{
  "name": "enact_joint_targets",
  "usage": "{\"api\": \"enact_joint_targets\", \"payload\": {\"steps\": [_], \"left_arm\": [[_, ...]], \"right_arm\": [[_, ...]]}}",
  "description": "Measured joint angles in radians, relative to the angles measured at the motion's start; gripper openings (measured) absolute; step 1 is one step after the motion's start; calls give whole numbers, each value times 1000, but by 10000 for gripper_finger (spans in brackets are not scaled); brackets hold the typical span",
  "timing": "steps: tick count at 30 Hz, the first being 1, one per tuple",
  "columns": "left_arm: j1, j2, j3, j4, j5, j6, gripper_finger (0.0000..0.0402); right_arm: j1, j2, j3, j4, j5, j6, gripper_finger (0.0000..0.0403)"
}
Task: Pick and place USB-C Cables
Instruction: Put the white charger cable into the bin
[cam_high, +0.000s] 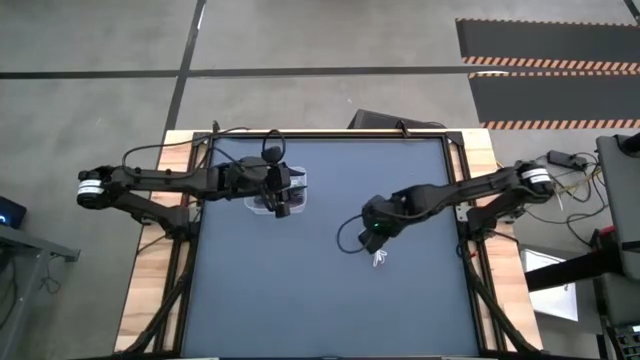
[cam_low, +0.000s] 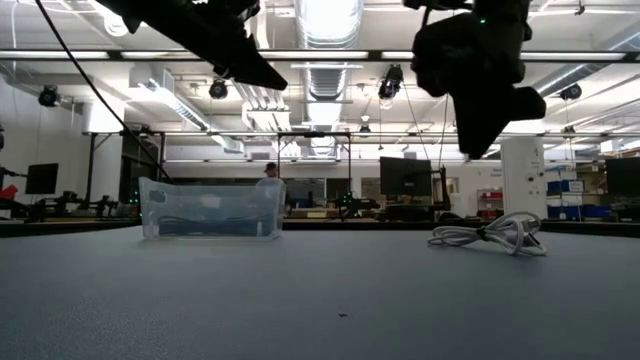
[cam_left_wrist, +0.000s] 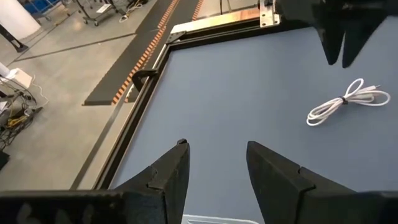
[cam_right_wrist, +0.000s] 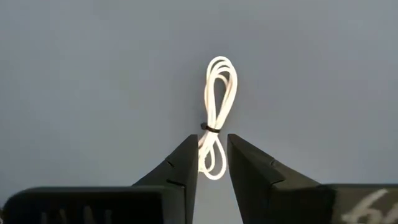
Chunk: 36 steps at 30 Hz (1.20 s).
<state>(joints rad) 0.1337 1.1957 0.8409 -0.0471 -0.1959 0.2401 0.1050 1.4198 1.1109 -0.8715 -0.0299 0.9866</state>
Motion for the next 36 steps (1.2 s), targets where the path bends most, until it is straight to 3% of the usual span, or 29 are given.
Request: {"api": "enact_joint_targets", "payload": {"steps": [9,15,26,36], "left_arm": [[-1,-12,-15,-17,0,0,144],[-3,-71,-40,-14,0,-2,144],[-4,-176,-94,-8,0,-29,144],[-4,-230,-123,21,0,-36,144]], "right_arm": [[35,165,62,-61,-3,2,153],[39,221,61,-24,-5,1,178],[39,283,38,19,-6,9,180],[31,270,-80,212,-47,24,162]]}}
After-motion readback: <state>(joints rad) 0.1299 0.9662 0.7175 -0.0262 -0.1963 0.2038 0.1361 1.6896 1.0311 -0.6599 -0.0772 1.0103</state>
